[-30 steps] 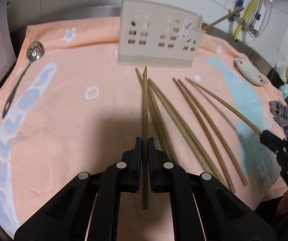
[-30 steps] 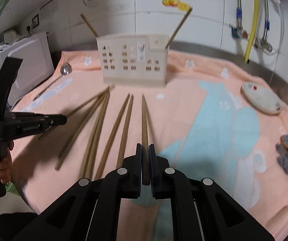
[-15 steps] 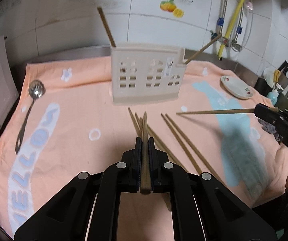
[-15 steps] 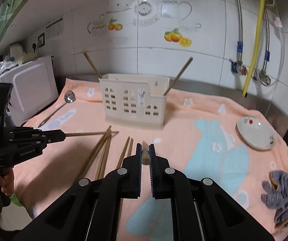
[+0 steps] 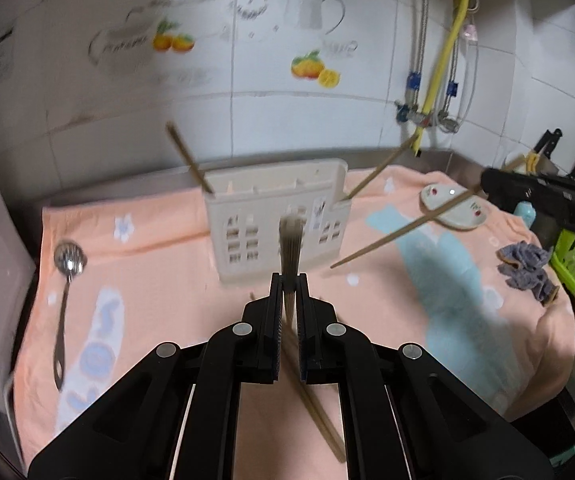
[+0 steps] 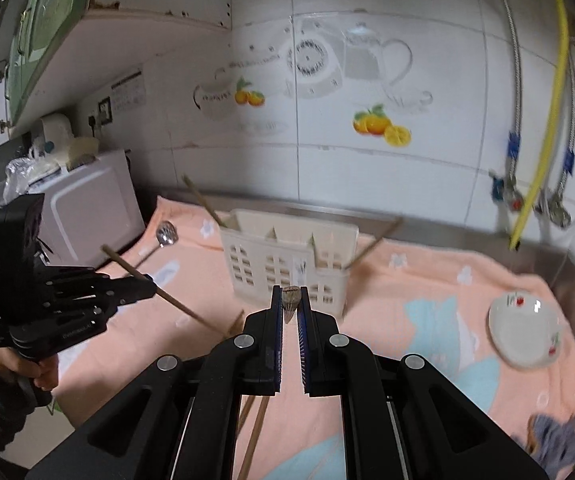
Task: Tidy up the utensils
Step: 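Drop both chopsticks into the white holder by opening both tools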
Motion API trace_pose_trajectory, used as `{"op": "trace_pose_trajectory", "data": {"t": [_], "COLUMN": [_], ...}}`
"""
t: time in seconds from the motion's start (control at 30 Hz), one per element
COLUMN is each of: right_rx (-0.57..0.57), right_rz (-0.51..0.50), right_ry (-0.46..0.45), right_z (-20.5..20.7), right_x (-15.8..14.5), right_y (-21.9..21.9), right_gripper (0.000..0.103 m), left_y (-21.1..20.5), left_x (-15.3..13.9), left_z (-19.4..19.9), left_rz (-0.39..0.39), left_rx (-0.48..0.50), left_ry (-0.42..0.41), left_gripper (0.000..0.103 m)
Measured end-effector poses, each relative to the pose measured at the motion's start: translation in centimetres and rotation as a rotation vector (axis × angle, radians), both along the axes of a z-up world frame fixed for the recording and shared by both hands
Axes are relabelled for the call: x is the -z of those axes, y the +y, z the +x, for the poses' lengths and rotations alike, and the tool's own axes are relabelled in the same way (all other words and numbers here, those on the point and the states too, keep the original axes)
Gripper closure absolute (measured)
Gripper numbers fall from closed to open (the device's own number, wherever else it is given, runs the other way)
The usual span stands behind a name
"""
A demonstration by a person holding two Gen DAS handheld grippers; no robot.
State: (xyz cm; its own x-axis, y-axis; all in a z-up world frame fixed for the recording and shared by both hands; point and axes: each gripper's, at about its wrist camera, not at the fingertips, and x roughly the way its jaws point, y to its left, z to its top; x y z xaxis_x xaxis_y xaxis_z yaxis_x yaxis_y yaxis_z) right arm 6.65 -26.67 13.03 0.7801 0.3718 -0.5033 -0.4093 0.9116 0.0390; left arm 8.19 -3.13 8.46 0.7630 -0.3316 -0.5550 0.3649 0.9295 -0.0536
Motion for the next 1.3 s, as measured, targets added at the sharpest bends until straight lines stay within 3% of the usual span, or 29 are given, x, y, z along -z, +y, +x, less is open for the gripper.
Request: {"op": "trace_pose_trajectory", "data": {"t": [0.23, 0.43, 0.53, 0.67, 0.87, 1.1, 1.3], "right_rx": [-0.035, 0.0, 0.009, 0.02, 0.033, 0.023, 0.024], "right_rz": [-0.019, -0.031, -0.035, -0.048, -0.072, -0.078, -0.081], "right_ry": [-0.014, -0.008, 0.003, 0.003, -0.007, 0.058, 0.112], "right_z": [2.5, 5.3, 6.9, 8.3, 10.1, 12.7, 14.2], "right_x": [-5.2, -6.8, -6.8, -6.5, -6.4, -4.2, -2.1], "right_y": [-0.6, -1.1, -1.0, -0.6, 0.0, 1.2, 1.9], "right_gripper": [0.096, 0.096, 0.096, 0.096, 0.096, 0.096, 0.096], "left_y": [-0.1, 0.1, 0.0, -0.4, -0.3, 0.2, 0.4], "left_x": [-5.5, -10.5, -11.6, -11.7, -9.5, -6.2, -5.0], "left_z": [0.9, 2.5, 4.1, 6.7, 10.3, 12.8, 13.5], "left_rz": [0.002, 0.01, 0.019, 0.047, 0.038, 0.038, 0.049], "left_rx": [0.025, -0.013, -0.035, -0.075, -0.079, -0.072, -0.069], "left_ry": [-0.107, -0.237, -0.258, -0.259, -0.159, -0.043, -0.013], "left_gripper": [0.098, 0.098, 0.098, 0.098, 0.098, 0.098, 0.097]}}
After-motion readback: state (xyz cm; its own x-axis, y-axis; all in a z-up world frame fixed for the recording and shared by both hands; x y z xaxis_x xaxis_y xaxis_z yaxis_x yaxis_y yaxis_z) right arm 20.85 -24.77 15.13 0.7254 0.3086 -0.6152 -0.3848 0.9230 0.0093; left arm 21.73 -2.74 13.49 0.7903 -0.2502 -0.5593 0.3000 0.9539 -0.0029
